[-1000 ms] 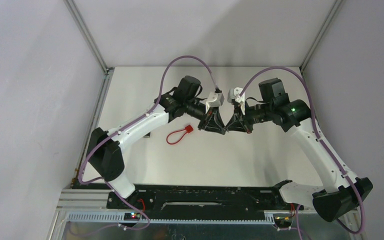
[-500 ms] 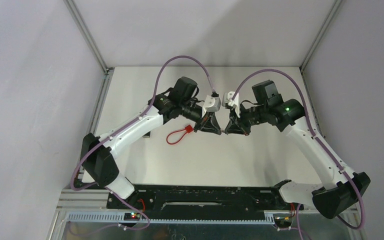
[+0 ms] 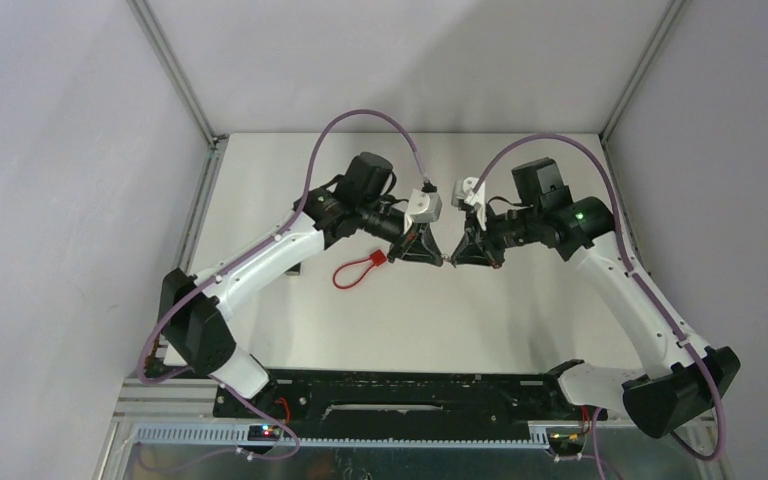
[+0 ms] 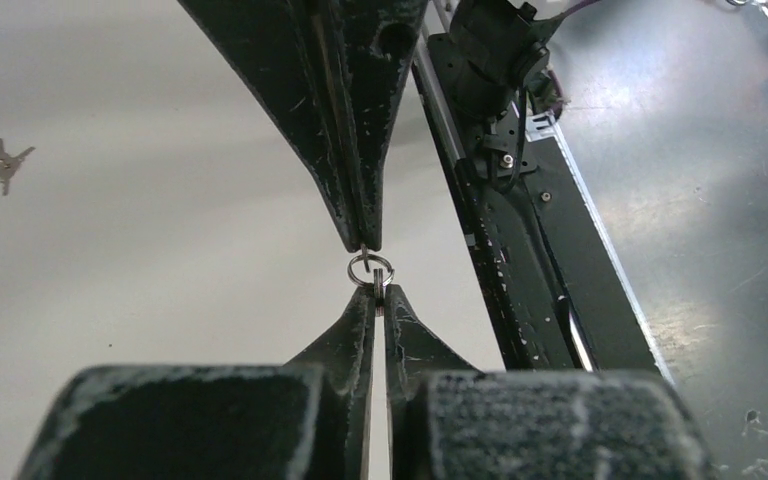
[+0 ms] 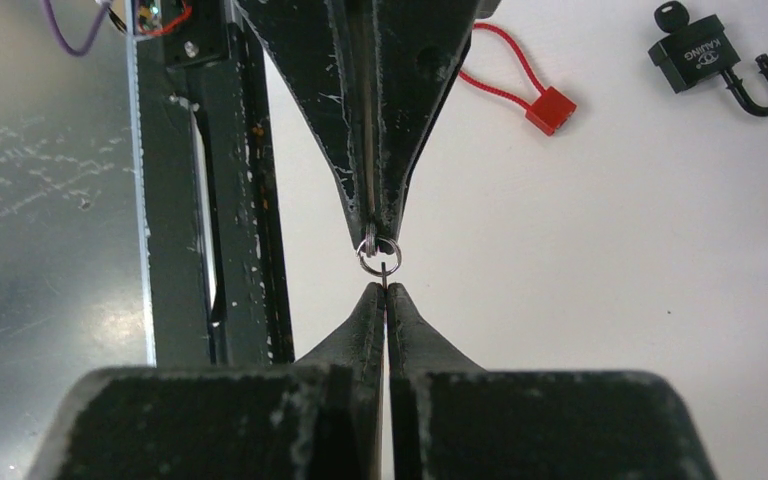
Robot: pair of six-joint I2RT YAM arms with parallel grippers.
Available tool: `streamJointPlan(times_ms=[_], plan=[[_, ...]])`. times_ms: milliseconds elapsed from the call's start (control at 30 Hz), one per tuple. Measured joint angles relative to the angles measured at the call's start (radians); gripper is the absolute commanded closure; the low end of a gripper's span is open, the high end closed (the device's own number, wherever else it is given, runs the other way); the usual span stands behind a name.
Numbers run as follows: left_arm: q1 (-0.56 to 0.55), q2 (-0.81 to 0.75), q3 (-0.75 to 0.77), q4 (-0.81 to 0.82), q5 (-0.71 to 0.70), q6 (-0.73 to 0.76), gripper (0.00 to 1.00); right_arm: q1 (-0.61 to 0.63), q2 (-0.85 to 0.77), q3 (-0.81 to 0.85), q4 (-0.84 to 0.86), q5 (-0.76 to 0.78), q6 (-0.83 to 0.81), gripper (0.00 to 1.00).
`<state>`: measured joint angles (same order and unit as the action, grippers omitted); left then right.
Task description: Unlock with the key
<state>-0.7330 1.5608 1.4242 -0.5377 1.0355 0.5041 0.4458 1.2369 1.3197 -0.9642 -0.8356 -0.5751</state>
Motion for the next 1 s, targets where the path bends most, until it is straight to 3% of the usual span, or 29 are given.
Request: streamJointPlan(times_ms=[133, 433, 800, 1000], plan=[[-0.001, -0.006, 0.000, 0.032, -0.017, -0.034, 1.00, -0.039, -0.003, -0.014, 0.017, -0.061, 0.018, 1.00], [-0.005, -0.006, 0.000, 0.035, -0.034, -0.065, 0.99, -0.063, -0.031, -0.072, 0.059, -0.112, 0.035, 1.00], [-0.006, -0.001, 0.020, 0.098, -0.089, -0.205, 0.81, -0.101, -0.042, -0.107, 0.094, -0.182, 0.088, 1.00], [-0.006, 0.024, 0.071, 0.108, -0.137, -0.237, 0.58, -0.134, -0.042, -0.152, 0.137, -0.244, 0.158, 1.00]])
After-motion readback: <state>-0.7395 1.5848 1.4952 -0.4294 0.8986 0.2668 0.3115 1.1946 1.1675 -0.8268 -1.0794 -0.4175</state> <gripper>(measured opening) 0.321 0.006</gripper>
